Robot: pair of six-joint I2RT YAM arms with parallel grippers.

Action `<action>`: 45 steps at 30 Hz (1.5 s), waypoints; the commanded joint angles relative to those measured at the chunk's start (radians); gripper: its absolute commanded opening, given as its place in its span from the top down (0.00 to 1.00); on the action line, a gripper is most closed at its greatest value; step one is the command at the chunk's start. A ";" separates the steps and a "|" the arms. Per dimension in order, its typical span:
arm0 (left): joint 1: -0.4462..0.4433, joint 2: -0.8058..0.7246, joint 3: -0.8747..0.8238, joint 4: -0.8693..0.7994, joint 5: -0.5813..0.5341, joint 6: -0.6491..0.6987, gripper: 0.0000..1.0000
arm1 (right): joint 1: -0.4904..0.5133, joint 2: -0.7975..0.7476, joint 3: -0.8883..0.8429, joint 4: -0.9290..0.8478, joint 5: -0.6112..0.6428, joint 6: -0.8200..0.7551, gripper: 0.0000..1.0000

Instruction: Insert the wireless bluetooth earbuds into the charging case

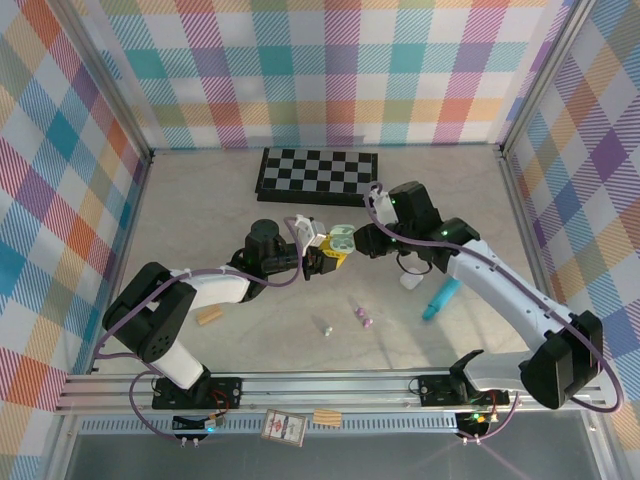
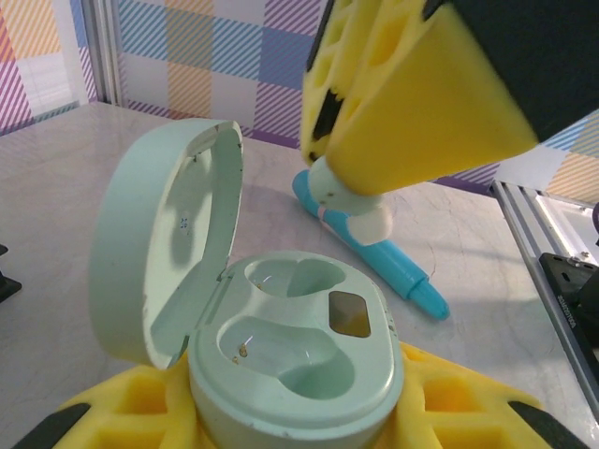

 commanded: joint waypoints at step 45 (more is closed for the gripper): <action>0.000 0.002 0.018 0.109 0.022 -0.076 0.73 | 0.029 -0.116 -0.062 0.072 -0.001 -0.015 0.51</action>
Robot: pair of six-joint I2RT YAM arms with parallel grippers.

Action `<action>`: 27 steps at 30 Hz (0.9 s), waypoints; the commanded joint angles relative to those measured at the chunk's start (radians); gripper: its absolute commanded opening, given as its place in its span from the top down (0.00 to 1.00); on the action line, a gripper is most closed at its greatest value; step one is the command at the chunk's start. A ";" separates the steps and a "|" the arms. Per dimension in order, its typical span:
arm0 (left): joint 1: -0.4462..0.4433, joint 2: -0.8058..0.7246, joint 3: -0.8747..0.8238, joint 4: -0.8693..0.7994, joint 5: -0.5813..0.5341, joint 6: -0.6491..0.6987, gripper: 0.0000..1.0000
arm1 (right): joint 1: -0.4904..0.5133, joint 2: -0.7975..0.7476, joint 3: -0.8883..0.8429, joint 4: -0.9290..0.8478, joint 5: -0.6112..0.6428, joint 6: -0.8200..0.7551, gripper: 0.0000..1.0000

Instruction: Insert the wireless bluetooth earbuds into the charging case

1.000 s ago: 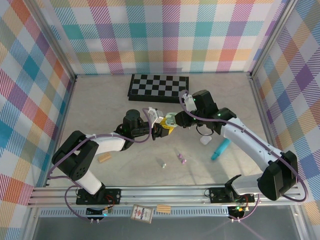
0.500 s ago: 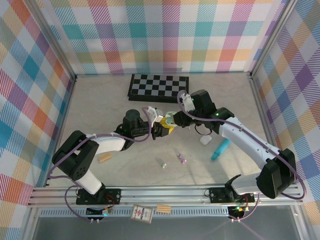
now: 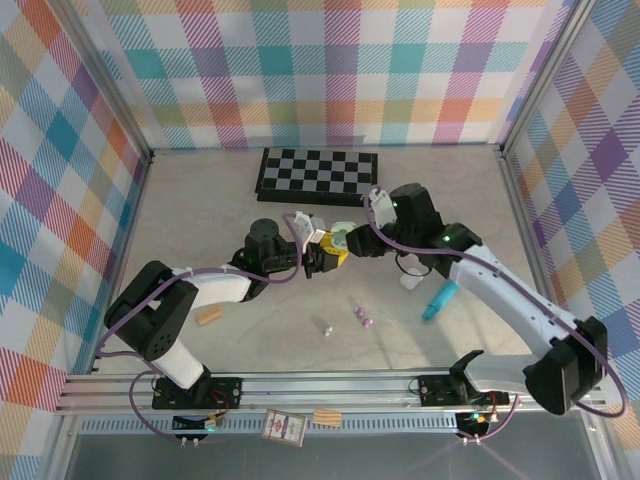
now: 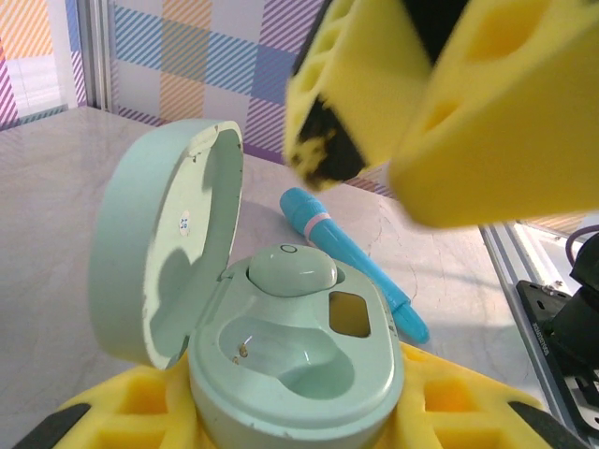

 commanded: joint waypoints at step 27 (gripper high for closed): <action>0.333 -0.138 -0.031 0.000 -0.044 0.053 0.73 | 0.375 0.321 -0.240 0.251 -0.001 0.229 0.43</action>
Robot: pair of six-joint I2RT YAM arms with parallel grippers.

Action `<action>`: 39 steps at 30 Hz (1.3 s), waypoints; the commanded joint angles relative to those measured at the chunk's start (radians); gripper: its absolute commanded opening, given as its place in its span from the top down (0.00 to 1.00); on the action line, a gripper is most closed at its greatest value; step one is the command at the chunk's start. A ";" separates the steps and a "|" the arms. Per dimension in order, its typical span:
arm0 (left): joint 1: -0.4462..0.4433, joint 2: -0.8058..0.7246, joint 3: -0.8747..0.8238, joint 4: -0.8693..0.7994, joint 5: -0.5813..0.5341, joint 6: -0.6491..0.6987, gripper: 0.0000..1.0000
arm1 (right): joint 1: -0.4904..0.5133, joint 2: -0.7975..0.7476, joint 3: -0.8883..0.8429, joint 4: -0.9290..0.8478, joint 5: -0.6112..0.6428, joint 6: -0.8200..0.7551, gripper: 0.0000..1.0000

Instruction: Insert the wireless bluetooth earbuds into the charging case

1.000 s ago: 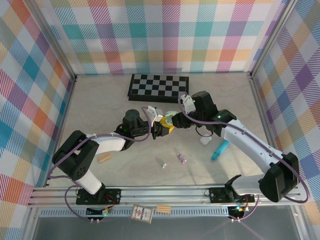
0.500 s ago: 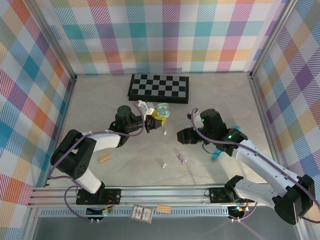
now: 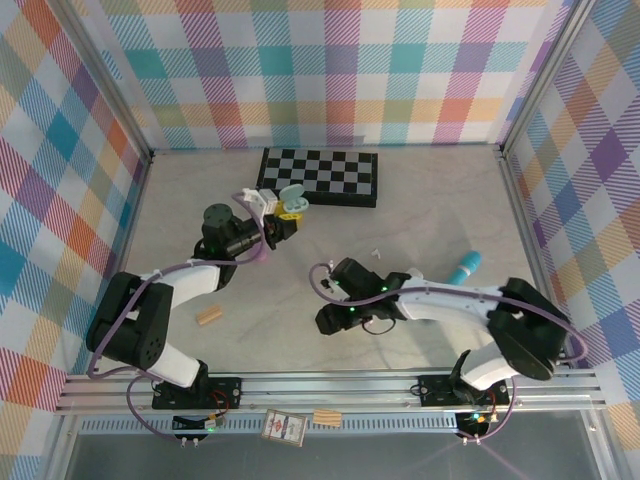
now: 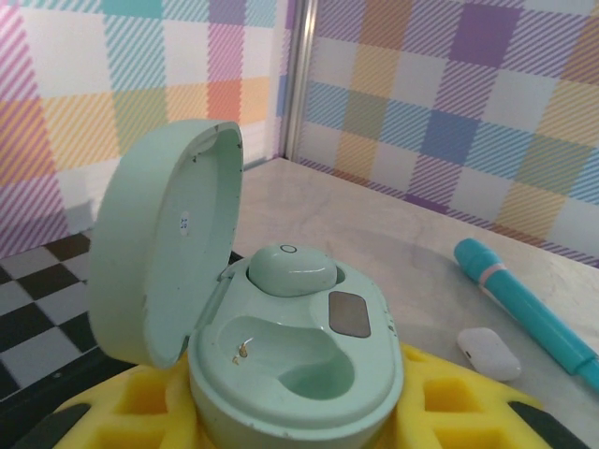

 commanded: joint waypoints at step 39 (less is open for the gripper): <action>0.026 -0.114 0.008 -0.121 0.007 0.064 0.73 | -0.011 0.154 0.022 -0.070 -0.212 -0.243 0.57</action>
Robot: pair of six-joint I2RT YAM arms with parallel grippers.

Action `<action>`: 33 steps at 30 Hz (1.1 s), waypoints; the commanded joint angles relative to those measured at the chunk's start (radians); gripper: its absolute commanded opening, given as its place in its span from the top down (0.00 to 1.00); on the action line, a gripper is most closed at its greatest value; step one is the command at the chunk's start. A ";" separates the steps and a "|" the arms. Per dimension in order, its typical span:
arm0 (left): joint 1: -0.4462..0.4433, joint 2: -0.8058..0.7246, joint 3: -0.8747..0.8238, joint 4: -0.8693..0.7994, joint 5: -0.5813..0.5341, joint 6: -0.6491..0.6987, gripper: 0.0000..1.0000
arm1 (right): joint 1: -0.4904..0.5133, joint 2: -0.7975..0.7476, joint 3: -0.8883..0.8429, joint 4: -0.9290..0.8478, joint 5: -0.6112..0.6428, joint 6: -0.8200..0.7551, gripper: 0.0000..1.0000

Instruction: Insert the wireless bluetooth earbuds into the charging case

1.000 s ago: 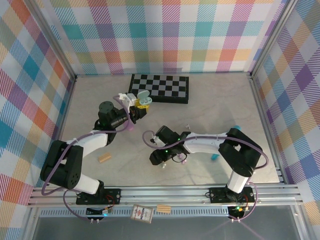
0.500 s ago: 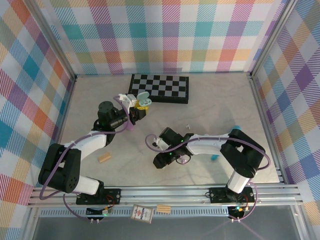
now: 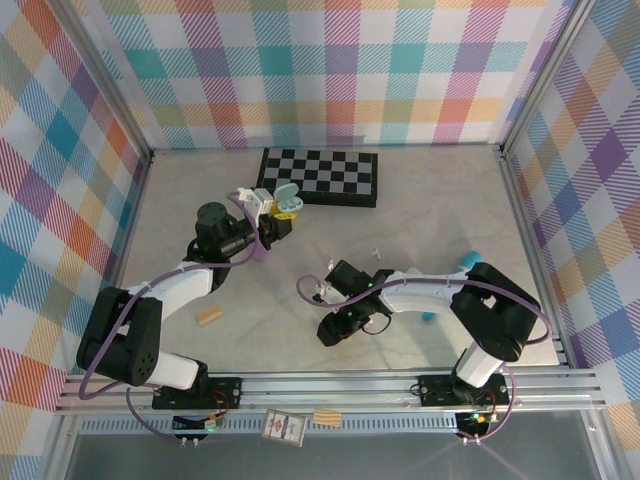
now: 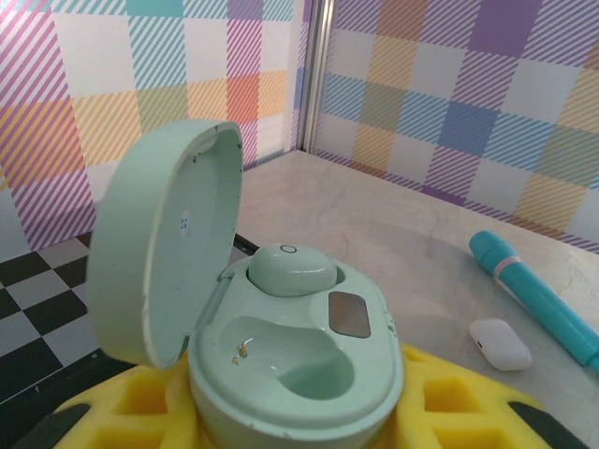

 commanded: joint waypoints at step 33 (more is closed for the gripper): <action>0.011 -0.025 0.015 0.002 0.047 0.021 0.73 | -0.007 0.031 0.031 0.017 0.011 -0.029 0.57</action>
